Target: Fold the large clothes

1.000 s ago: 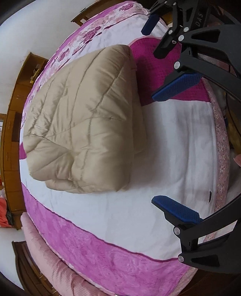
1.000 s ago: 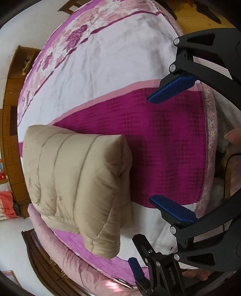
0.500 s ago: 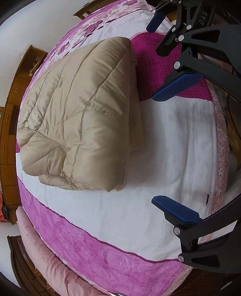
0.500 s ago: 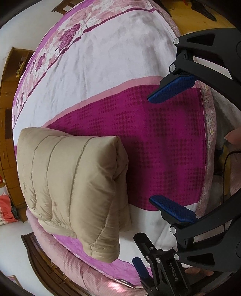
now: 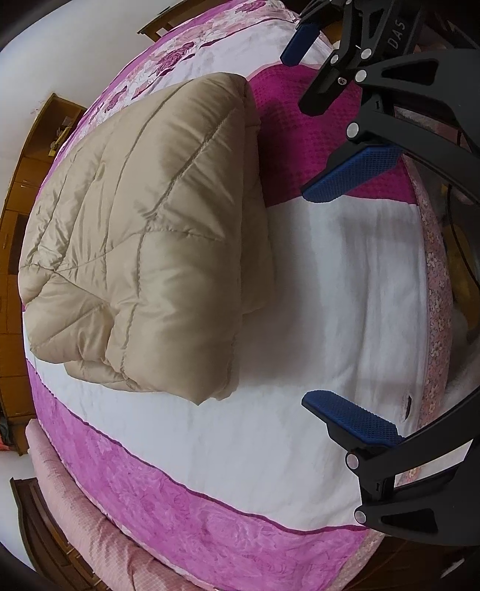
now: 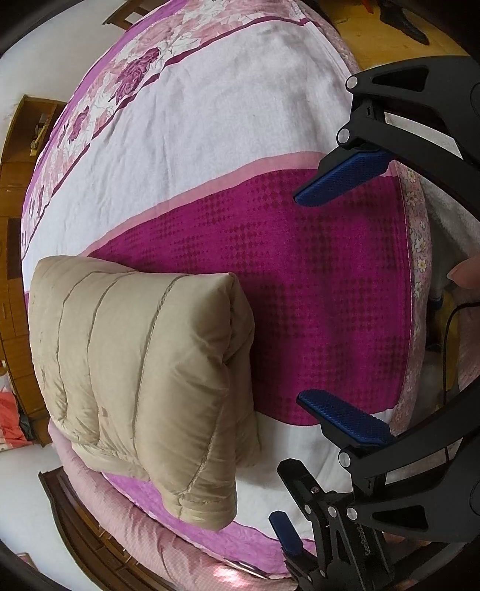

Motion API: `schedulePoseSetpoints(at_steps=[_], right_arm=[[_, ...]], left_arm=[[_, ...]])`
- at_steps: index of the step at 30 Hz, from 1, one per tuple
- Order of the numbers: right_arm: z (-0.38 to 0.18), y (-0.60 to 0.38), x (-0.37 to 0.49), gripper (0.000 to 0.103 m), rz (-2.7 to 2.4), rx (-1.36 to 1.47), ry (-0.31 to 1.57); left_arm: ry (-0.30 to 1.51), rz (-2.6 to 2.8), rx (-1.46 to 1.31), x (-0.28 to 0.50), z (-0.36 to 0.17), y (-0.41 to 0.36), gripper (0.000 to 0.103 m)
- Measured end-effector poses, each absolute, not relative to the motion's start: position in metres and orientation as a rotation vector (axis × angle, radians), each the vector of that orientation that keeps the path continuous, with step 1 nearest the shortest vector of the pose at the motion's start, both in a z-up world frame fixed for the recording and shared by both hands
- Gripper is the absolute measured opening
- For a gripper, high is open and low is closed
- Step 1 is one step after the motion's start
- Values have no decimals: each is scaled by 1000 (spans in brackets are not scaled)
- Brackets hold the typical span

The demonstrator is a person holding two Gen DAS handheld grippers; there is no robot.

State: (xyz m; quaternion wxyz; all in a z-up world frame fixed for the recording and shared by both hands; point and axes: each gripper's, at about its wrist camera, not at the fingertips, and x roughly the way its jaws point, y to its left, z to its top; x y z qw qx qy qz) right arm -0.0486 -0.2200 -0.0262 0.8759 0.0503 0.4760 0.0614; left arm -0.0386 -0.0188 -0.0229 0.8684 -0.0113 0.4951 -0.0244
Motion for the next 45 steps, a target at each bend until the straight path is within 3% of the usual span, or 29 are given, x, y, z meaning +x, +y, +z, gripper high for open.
schedulePoseSetpoints(at_steps=[45], right_arm=[[-25,-215,-51,98,125,102,991]], left_arm=[[1048,-45,-16,-41,-25,-20,97]])
